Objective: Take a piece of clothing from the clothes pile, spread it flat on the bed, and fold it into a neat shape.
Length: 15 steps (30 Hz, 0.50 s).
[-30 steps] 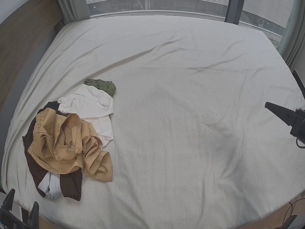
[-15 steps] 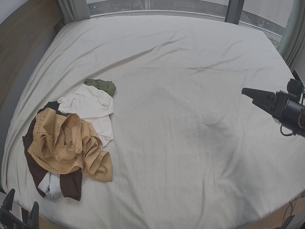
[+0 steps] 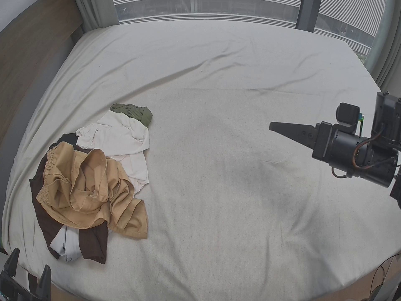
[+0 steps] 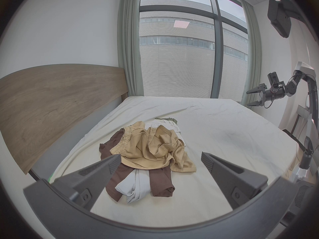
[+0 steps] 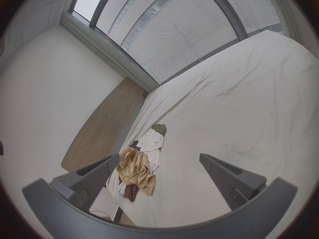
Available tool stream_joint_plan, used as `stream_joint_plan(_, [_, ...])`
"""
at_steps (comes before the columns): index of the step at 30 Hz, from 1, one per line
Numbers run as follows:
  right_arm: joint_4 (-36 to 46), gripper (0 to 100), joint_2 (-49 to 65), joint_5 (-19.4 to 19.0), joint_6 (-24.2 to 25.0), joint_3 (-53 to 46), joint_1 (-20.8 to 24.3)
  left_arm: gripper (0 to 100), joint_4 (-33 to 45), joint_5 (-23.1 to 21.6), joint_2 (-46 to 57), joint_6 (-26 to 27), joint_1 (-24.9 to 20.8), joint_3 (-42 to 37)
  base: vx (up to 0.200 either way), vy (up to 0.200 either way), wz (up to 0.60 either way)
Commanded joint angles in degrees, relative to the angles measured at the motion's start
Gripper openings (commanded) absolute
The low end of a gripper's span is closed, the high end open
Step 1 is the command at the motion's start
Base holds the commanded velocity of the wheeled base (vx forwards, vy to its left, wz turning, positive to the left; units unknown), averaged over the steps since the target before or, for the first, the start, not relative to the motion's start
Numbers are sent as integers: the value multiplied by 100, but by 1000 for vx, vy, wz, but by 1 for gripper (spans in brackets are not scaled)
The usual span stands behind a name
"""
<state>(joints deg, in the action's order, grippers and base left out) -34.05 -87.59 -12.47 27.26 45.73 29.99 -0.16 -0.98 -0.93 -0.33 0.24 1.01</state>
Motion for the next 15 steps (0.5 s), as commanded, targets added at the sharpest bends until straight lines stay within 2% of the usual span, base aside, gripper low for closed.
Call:
stream_joint_plan(1, [-14,100,-408,43,-10,261,183,100,-2,1,93,-2,2,-101,0,0,0])
stream_joint_plan(15, [-32,100,-1155,69,-10,560,763,100,-2,1,93,7,2,-101,0,0,0])
